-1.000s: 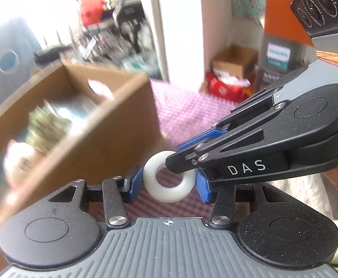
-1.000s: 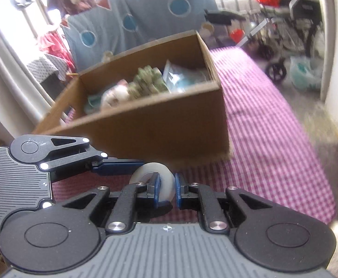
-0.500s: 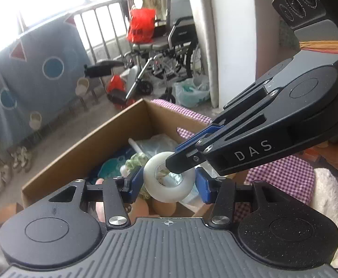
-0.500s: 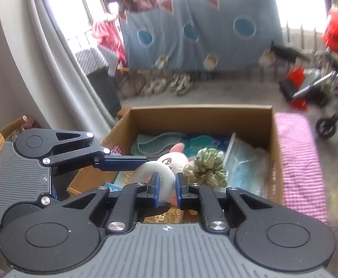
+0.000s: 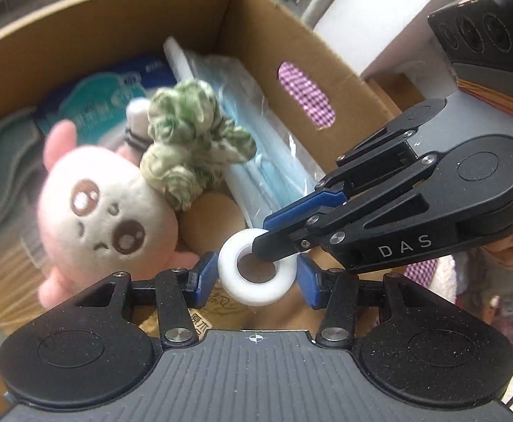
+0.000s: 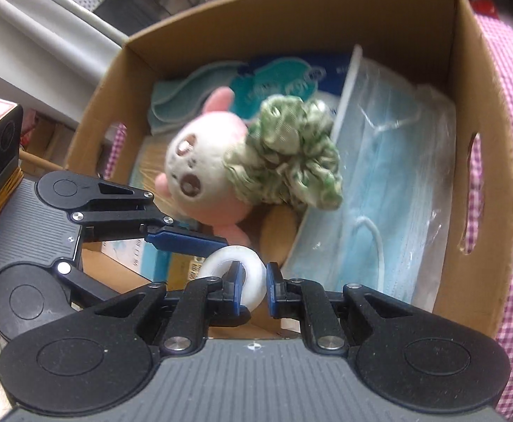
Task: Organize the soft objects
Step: 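Lower the tape roll into the box and open the right gripper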
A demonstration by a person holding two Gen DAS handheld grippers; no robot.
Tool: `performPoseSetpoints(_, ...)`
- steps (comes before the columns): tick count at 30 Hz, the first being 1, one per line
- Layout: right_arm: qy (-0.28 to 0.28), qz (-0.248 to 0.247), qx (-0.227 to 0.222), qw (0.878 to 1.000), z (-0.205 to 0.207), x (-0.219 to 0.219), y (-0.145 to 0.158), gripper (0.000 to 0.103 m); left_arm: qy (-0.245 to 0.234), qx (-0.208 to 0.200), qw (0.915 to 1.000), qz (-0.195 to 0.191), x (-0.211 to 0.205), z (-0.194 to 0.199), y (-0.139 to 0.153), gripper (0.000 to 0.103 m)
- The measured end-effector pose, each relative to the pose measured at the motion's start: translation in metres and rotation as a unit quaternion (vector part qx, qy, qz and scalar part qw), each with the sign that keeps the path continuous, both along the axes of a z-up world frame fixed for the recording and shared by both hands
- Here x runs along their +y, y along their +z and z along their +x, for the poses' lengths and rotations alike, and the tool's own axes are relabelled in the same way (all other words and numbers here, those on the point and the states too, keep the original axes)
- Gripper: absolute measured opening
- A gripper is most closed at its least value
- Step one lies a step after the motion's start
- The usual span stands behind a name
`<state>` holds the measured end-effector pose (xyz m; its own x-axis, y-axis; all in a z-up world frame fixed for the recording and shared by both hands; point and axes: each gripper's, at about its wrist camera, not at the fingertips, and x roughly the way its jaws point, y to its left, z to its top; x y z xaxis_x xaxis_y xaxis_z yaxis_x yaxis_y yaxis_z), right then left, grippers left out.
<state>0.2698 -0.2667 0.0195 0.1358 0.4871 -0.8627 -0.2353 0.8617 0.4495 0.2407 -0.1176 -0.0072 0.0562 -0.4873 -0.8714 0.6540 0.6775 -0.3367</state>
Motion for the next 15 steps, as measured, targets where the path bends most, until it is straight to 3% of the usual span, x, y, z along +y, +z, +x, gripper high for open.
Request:
performPoseSetpoints(6,0.015,-0.021,0.043,0.999,0.01,0.0,-0.02,0.015,0.001,0.074,0.9972,0.001,0.0,0.016,-0.026,0.053)
performPoseSetpoints(10,0.023,-0.03,0.048,0.998,0.011,0.003,-0.022,0.014,0.002,0.084,0.9964,-0.005,0.006,0.02,-0.028,0.056)
performPoseSetpoints(15,0.038,-0.058,0.033,0.997,0.015,0.015,-0.016,0.014,0.017,0.081,0.9965,-0.006,0.02,0.02,-0.02,0.07)
